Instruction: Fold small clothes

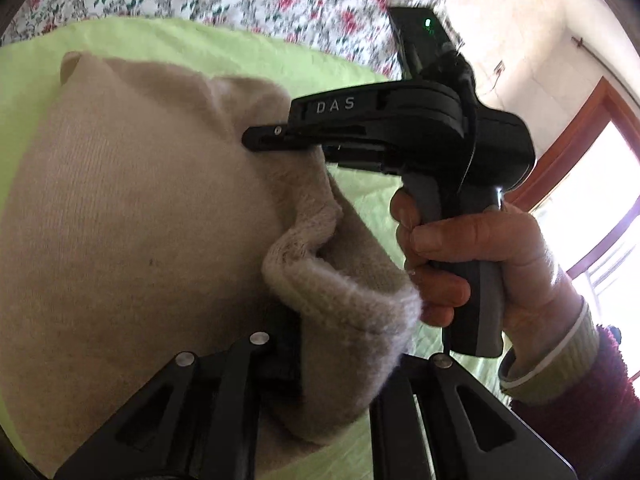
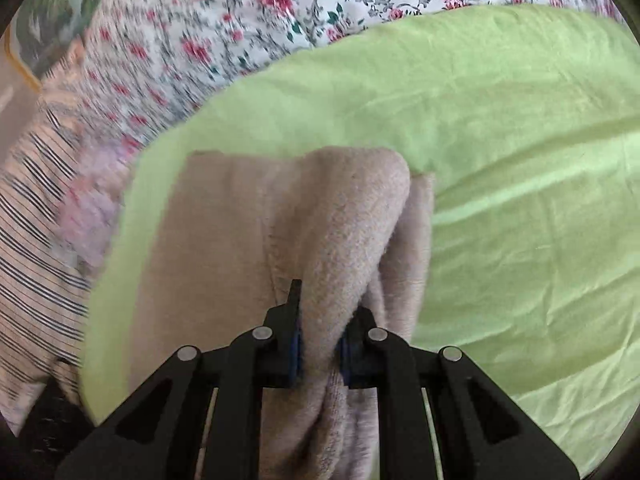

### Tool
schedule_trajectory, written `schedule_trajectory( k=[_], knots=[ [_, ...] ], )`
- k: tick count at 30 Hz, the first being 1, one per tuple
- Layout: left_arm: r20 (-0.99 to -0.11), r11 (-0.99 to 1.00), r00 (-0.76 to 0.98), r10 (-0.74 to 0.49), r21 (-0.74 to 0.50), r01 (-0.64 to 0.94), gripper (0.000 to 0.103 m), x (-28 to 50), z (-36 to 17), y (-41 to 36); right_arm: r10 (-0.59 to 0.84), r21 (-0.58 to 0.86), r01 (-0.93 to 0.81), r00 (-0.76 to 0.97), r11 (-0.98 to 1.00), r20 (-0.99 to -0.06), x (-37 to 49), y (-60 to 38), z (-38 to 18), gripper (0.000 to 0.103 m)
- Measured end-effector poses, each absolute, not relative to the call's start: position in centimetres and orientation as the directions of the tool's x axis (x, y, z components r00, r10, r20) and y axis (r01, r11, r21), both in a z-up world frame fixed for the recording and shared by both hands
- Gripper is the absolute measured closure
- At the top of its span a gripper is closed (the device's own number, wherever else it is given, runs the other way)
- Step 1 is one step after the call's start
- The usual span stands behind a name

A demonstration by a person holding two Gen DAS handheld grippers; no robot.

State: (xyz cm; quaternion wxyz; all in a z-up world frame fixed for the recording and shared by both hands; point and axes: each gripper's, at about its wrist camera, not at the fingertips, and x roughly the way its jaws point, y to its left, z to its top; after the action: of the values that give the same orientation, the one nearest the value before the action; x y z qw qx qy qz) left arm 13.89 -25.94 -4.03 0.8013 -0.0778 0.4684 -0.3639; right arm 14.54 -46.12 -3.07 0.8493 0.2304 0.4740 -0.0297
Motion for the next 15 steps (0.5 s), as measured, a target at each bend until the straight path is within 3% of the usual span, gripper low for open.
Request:
schedule_trajectory(
  k=[3,4,7,10,12,15],
  knots=[
    [-0.697,0.705,0.261,-0.667,-0.479,0.522,0.079,13.2,-3.7,-25.1,0.158,0.376,0.288,0.569,0.881,-0.807,13.8,-46.5,-2.8,0.085],
    [-0.699,0.695,0.239,-0.674,-0.491,0.525,0.069,12.9,-3.5,-24.6,0.142,0.365,0.301,0.569,0.881,-0.81,13.5,-46.6,-2.6,0.085],
    [-0.696,0.68,0.215,-0.685,-0.506,0.53,0.051,11.8,-2.5,-22.6,0.104,0.345,0.344,0.559,0.873,-0.822,12.3,-46.7,-2.0,0.076],
    [-0.689,0.683,0.236,-0.685,-0.495,0.537,0.042,10.8,-1.0,-19.5,0.113,0.376,0.373,0.567,0.848,-0.816,10.5,-46.6,-1.3,0.059],
    [-0.686,0.704,0.274,-0.674,-0.483,0.52,0.035,10.8,-0.2,-17.0,0.166,0.444,0.355,0.597,0.823,-0.785,9.2,-46.6,-1.0,0.035],
    [-0.687,0.746,0.325,-0.65,-0.497,0.443,0.025,14.1,0.2,-13.6,0.248,0.518,0.316,0.609,0.795,-0.753,8.5,-46.3,-1.2,0.028]
  ],
)
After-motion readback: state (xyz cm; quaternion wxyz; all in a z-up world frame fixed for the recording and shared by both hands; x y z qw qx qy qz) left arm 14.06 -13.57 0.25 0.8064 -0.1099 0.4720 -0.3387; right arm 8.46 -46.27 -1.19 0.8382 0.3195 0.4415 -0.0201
